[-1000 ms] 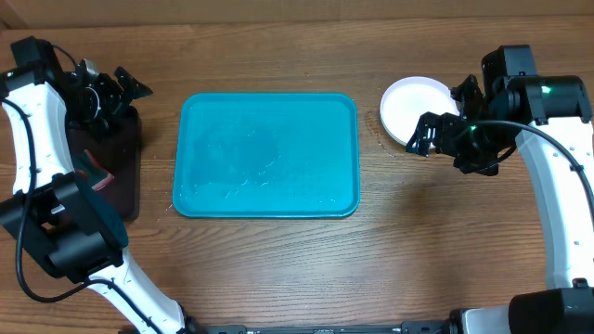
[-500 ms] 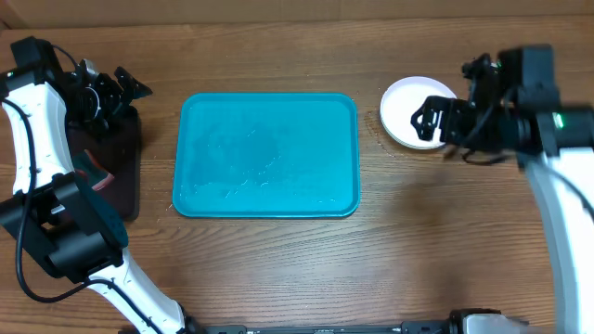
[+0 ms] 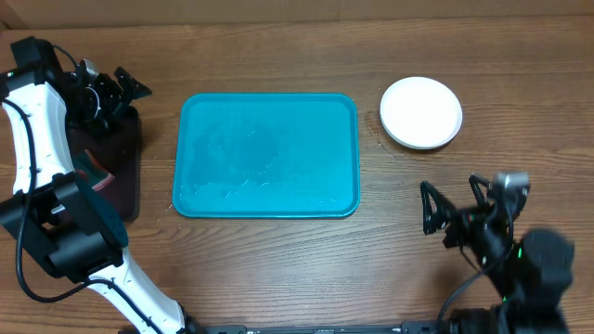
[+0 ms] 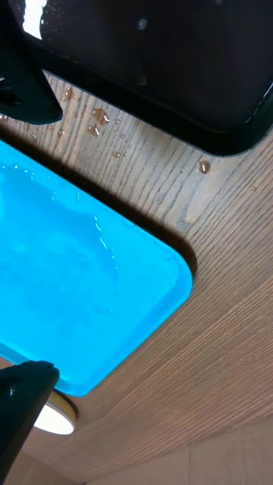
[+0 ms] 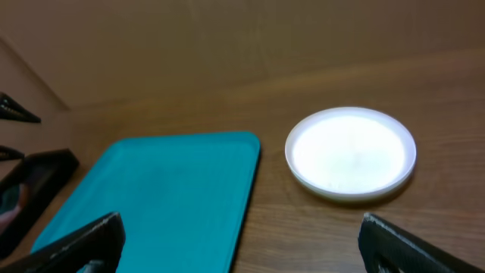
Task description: Clean dirty plates on tray and stack at the side
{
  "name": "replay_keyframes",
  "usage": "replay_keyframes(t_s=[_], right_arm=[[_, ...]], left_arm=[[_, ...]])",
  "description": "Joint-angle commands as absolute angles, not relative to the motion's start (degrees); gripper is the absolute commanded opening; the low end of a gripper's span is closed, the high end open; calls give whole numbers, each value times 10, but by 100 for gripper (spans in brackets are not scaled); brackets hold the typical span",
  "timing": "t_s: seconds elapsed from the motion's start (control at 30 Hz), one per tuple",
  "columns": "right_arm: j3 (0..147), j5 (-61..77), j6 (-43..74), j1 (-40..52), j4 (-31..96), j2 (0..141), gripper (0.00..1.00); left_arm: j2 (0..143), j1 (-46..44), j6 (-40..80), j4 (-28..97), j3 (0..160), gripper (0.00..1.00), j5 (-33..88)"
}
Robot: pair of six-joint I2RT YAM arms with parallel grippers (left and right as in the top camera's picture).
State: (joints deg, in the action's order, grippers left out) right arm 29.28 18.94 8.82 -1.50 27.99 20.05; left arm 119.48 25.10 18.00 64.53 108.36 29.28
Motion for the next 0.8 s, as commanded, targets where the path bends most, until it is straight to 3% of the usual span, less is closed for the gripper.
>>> replay_keyframes(t_s=[0.0, 0.5, 0.77], right_arm=[[222, 196, 105, -20, 244, 138, 100], [10, 188, 105, -25, -55, 1, 100], [4, 101, 107, -31, -27, 1, 100]], left_arm=[[1187, 251, 182, 644, 1091, 100, 294], [1187, 250, 182, 644, 1091, 100, 294], [1187, 250, 182, 644, 1091, 100, 294]])
